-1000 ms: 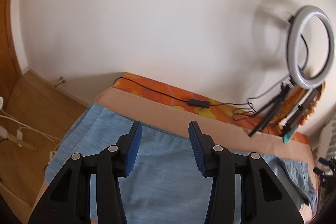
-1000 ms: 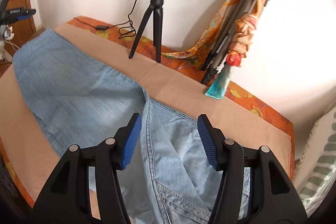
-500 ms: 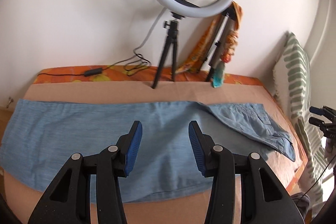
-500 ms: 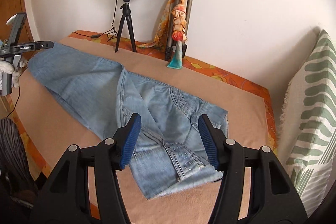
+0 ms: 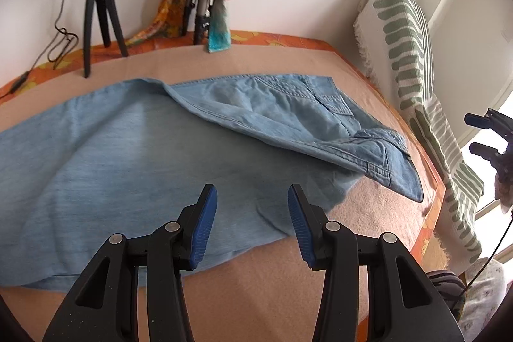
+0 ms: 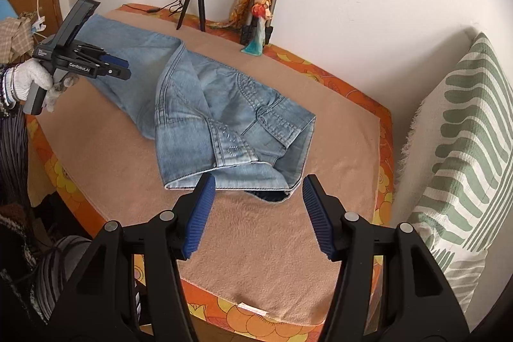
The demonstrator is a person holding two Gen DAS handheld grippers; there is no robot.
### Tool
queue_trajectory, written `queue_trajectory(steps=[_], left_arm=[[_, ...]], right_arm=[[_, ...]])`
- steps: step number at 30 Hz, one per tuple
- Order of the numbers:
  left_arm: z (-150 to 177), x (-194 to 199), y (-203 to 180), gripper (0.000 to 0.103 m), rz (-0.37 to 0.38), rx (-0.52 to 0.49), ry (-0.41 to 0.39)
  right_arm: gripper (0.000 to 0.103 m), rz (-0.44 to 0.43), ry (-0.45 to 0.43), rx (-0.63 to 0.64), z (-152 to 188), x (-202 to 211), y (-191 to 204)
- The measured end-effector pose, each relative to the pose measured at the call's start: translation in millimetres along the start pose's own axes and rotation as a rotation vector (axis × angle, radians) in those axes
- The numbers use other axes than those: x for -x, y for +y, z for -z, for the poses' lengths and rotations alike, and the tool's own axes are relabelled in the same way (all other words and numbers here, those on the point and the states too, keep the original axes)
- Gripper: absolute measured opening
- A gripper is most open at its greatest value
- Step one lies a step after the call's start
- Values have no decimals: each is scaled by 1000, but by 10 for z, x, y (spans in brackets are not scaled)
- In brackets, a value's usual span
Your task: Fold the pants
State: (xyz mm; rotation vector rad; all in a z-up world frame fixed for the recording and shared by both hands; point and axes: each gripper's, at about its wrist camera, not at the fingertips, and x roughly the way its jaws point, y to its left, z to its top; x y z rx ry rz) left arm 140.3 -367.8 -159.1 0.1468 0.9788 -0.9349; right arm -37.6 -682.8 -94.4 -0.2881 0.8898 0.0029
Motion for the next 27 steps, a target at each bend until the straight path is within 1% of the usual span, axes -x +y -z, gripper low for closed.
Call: queue_trajectory(steps=[4, 7, 9, 13, 17, 23, 27], left_arm=[[56, -227, -154, 44, -2, -3, 32], [65, -317, -214, 44, 2, 17, 36], [60, -364, -250, 44, 6, 29, 37], [52, -419, -287, 44, -5, 35, 37], [30, -464, -251, 44, -19, 50, 40], [7, -555, -222, 44, -20, 68, 54], [16, -597, -256, 44, -16, 66, 62]], right_arm=[[59, -59, 10, 39, 139, -308, 124], [59, -77, 13, 95, 167, -526, 239], [59, -71, 3, 136, 166, -640, 303], [66, -89, -8, 206, 193, -816, 380], [67, -112, -3, 256, 287, -881, 396], [69, -105, -36, 303, 391, -885, 441], [70, -50, -84, 364, 359, -940, 576]])
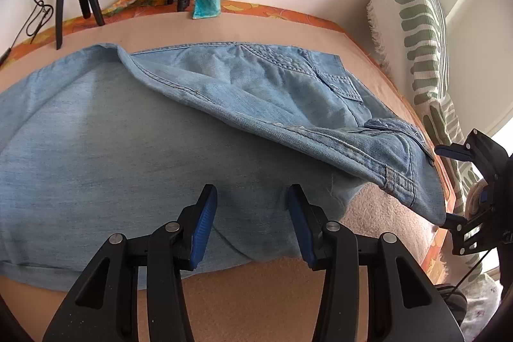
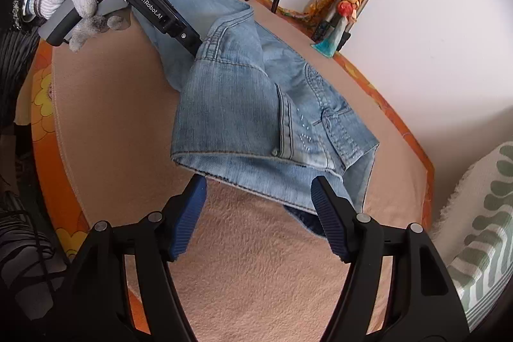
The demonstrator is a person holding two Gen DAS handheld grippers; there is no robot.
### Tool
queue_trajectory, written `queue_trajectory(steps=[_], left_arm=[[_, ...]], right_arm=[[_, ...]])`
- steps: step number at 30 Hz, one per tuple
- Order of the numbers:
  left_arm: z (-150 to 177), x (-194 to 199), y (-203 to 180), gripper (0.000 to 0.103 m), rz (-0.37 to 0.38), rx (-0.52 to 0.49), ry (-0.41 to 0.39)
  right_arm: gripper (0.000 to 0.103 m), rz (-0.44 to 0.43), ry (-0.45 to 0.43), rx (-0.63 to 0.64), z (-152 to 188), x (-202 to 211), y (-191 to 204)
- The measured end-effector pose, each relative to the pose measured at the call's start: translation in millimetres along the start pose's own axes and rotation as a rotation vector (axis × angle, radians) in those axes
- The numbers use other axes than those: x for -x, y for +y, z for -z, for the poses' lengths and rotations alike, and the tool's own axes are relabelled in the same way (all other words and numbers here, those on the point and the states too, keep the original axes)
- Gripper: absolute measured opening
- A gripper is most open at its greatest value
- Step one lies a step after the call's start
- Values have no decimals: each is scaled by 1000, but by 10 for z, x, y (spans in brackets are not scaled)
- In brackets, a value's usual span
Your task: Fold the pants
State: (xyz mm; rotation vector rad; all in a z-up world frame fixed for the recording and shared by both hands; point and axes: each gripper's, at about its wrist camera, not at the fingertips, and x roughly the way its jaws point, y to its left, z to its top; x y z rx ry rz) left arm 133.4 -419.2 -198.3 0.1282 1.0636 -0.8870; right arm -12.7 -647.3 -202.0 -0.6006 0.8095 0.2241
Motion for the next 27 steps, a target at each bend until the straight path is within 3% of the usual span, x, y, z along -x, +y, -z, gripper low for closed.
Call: queue_trajectory(steps=[4, 6, 8, 9, 10, 13, 20, 27], left_arm=[[6, -13, -38, 44, -3, -16, 5], [9, -11, -38, 44, -3, -20, 3], [11, -9, -32, 44, -8, -24, 2], [12, -5, -31, 44, -12, -27, -1], [14, -2, -31, 44, -16, -32, -4], [26, 11, -36, 44, -23, -43, -14], [87, 103, -85, 44, -45, -97, -38], [122, 235, -57, 44, -71, -124, -70]], right_arm=[[70, 83, -48, 34, -111, -55, 29], [70, 75, -75, 5, -162, -40, -44], [56, 68, -94, -44, -211, -20, -161], [33, 51, -94, -73, -236, -18, -230], [21, 50, -88, -102, -260, -26, -305], [9, 82, -78, -151, -316, -53, -505], [5, 140, -20, -301, -464, -290, -1139], [4, 127, 61, -519, -344, -757, -1798]])
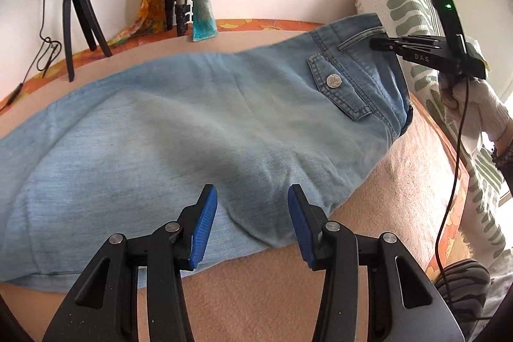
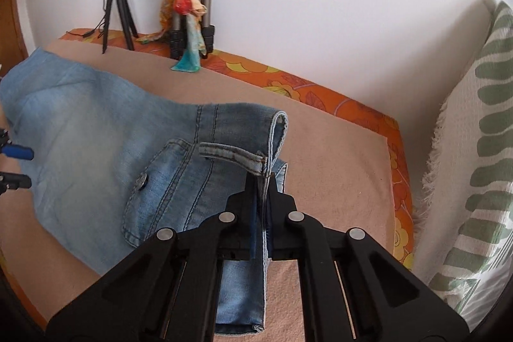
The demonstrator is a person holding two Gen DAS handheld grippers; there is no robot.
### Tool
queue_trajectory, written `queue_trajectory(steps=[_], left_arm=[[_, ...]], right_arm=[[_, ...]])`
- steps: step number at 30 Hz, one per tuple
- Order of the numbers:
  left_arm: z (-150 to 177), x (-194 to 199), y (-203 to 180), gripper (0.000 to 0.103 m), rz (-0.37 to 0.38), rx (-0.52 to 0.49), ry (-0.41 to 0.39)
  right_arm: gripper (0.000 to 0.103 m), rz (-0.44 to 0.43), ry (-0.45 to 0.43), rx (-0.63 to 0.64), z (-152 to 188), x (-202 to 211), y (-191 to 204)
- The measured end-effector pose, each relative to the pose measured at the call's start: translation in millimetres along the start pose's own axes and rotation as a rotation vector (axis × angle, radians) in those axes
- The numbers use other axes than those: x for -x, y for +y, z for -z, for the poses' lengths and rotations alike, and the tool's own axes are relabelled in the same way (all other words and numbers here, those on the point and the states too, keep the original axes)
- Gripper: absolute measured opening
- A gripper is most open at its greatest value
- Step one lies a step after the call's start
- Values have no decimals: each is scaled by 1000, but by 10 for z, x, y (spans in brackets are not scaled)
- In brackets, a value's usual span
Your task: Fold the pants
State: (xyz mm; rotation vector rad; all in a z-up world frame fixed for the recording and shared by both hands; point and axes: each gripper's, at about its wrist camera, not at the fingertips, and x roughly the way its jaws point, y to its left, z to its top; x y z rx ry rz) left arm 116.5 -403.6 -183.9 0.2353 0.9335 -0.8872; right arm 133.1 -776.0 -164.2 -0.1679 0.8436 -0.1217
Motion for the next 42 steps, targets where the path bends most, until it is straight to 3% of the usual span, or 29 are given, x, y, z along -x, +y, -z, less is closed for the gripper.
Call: queue_trajectory(steps=[13, 14, 16, 18, 19, 25, 30, 42], left_arm=[[80, 316, 385, 44, -42, 67, -32], [86, 354, 424, 44, -50, 74, -36], [91, 438, 518, 44, -60, 93, -46], [81, 539, 613, 44, -71, 112, -57], [77, 602, 665, 44, -80, 117, -65], [5, 1175, 1053, 44, -136, 166, -150], [-16, 1812, 1475, 44, -191, 224, -232], [319, 3243, 2762, 44, -363, 438, -345]], right_arm=[[5, 24, 163, -64, 126, -676, -139], [11, 38, 167, -73, 134, -665, -145], [40, 83, 157, -96, 143, -573, -162], [54, 104, 122, -131, 136, -400, -194], [55, 106, 109, -161, 130, -300, -216], [56, -75, 40, -333, 129, 377, -195], [60, -187, 24, -358, 179, 814, 172], [61, -293, 97, -409, 448, 919, 962]])
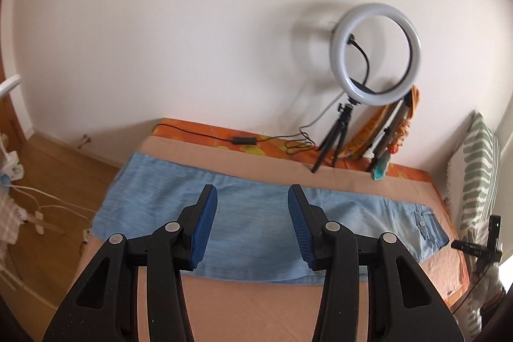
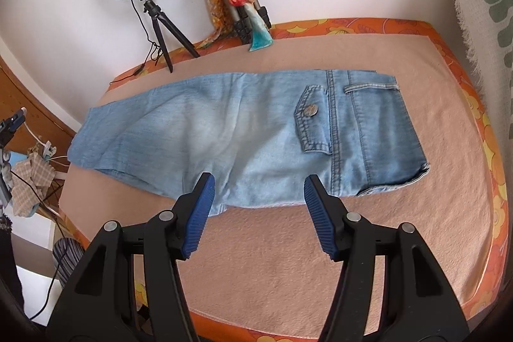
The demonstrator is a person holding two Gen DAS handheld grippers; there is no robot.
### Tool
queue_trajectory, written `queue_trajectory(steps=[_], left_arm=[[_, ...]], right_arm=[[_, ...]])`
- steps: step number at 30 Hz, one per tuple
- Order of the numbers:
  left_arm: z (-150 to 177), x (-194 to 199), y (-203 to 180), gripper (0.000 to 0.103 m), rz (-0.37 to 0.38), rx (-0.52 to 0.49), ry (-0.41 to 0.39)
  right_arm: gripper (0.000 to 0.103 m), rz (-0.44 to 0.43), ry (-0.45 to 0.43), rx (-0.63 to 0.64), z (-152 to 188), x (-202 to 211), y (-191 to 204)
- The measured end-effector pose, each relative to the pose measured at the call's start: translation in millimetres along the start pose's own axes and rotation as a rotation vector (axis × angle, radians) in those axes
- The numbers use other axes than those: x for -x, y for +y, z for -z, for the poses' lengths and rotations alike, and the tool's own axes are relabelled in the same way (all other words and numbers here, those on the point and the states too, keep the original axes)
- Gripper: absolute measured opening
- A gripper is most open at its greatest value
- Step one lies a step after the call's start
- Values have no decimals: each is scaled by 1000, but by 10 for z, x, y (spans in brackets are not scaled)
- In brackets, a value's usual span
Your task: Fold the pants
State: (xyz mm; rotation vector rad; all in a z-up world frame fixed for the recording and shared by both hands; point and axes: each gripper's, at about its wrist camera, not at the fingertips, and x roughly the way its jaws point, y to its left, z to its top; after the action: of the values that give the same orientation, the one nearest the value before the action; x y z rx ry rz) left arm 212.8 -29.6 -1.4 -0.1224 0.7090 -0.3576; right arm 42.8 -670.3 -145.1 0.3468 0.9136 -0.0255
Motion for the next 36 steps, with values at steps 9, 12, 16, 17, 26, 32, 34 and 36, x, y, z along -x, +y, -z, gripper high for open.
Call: queue_trajectory(steps=[9, 12, 16, 17, 26, 32, 34, 36], left_arm=[[-26, 139, 1008, 49, -190, 33, 27], [248, -137, 1312, 49, -185, 108, 76], [665, -618, 1775, 49, -145, 271, 161], [771, -737, 1880, 49, -133, 324, 173], [1303, -1529, 2253, 49, -40, 553, 234], [1299, -1744, 2236, 49, -15, 588, 223], [1283, -1778, 2272, 49, -2, 628, 212], [1259, -1814, 2289, 49, -1, 645, 205]], right_arm=[[62, -11, 62, -47, 253, -305, 246], [62, -11, 86, -77, 343, -448, 286], [62, 10, 102, -94, 453, -608, 356], [62, 15, 107, -99, 478, -647, 367], [62, 15, 129, -176, 618, -947, 367], [68, -8, 124, -253, 637, -1125, 297], [69, -43, 95, -277, 601, -1142, 287], [69, -88, 87, -309, 584, -1177, 292]])
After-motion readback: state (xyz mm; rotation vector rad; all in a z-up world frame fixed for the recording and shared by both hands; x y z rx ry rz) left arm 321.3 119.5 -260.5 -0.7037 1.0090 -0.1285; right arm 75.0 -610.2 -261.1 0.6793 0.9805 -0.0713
